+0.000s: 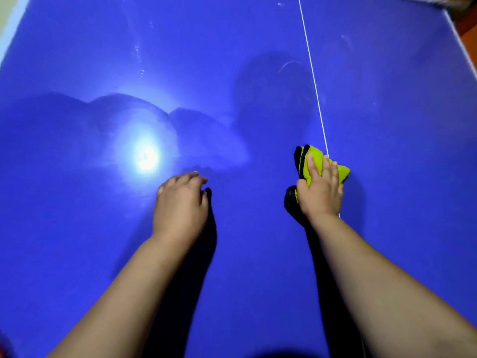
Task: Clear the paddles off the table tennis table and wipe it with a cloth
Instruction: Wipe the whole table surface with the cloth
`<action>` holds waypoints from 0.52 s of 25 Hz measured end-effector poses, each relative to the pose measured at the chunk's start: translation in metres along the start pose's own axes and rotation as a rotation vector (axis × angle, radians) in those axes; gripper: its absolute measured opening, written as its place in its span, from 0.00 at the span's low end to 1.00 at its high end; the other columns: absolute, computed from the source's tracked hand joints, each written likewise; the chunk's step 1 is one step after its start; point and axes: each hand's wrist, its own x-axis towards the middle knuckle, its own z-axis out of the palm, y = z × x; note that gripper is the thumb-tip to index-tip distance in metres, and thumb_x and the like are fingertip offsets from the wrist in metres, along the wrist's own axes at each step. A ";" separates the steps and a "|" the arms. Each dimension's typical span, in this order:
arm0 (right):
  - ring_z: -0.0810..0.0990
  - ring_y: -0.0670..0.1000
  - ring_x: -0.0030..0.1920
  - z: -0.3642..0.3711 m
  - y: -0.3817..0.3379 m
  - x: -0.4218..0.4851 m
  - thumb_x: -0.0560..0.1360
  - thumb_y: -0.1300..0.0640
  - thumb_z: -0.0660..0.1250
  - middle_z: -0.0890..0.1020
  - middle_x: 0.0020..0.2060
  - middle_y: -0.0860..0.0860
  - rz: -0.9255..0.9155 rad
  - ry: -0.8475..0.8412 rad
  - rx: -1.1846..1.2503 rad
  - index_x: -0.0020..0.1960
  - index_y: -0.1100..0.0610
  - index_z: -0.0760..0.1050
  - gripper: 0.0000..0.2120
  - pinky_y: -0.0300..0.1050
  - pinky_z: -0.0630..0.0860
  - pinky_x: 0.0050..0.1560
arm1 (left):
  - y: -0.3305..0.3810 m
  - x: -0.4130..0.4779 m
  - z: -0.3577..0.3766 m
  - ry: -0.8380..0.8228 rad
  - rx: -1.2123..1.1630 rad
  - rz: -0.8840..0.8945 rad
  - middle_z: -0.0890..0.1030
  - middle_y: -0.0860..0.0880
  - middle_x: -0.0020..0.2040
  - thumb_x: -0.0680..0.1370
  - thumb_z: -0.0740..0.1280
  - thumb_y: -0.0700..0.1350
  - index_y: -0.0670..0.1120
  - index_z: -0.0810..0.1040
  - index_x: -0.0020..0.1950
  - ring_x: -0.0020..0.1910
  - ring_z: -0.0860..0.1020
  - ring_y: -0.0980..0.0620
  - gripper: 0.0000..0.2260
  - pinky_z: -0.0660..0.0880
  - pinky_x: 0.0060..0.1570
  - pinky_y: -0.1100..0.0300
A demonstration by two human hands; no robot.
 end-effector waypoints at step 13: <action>0.42 0.57 0.77 0.050 -0.289 -0.093 0.78 0.46 0.53 0.46 0.78 0.54 -0.364 -0.024 -0.071 0.78 0.44 0.47 0.30 0.64 0.49 0.72 | -0.207 -0.010 -0.112 0.165 0.082 -0.199 0.77 0.42 0.61 0.74 0.64 0.39 0.42 0.79 0.59 0.60 0.73 0.39 0.13 0.68 0.57 0.47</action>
